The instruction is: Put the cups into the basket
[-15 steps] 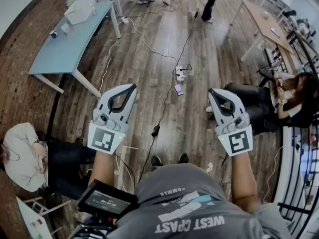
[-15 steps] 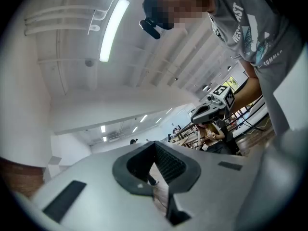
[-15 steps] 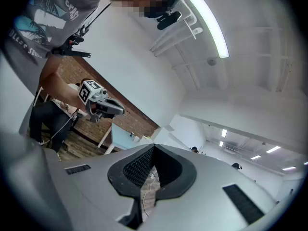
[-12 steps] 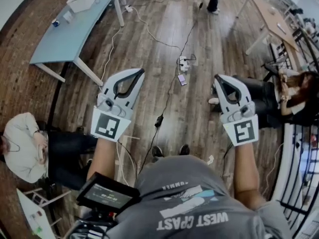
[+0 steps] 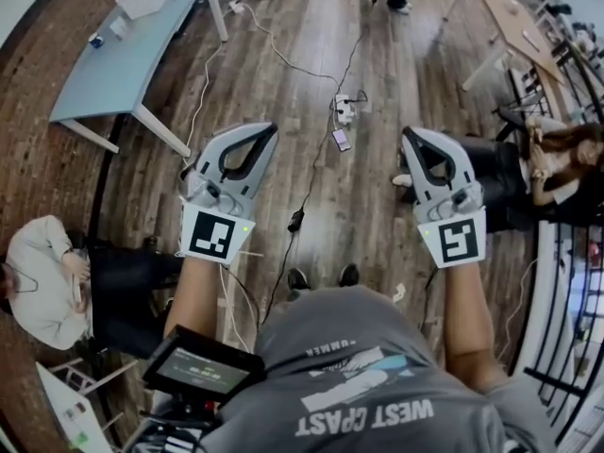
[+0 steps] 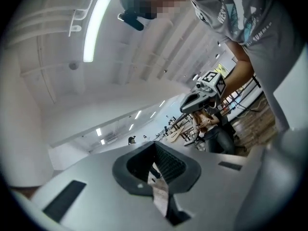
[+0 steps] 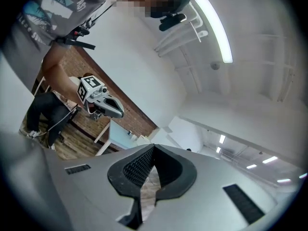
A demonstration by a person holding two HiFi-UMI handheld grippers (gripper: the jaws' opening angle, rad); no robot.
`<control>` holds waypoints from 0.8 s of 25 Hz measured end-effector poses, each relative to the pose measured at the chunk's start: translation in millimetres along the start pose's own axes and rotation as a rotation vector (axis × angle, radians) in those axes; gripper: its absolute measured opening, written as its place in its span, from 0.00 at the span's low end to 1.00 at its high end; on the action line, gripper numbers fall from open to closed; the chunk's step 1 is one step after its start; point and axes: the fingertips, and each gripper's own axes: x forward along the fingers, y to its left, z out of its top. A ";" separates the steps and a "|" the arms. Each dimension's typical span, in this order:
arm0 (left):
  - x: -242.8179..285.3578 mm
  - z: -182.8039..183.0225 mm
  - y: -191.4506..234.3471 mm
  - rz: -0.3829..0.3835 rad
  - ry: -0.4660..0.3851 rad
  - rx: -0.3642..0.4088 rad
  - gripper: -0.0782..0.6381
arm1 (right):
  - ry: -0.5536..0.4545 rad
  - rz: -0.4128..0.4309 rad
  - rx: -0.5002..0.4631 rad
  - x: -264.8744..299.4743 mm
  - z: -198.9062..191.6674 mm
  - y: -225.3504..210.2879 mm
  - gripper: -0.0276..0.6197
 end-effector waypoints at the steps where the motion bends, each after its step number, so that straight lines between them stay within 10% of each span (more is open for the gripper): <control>1: 1.9 -0.1 -1.2 -0.004 0.012 0.033 0.11 | 0.002 -0.003 -0.031 -0.9 -0.2 0.0 0.05; 8: 10.9 -19.0 -14.0 -0.040 0.039 0.150 0.11 | 0.076 0.018 -0.290 13.8 -13.6 13.8 0.05; 20: 15.2 -32.6 -9.2 -0.089 0.046 0.180 0.11 | 0.110 0.049 -0.257 41.7 -17.1 23.7 0.05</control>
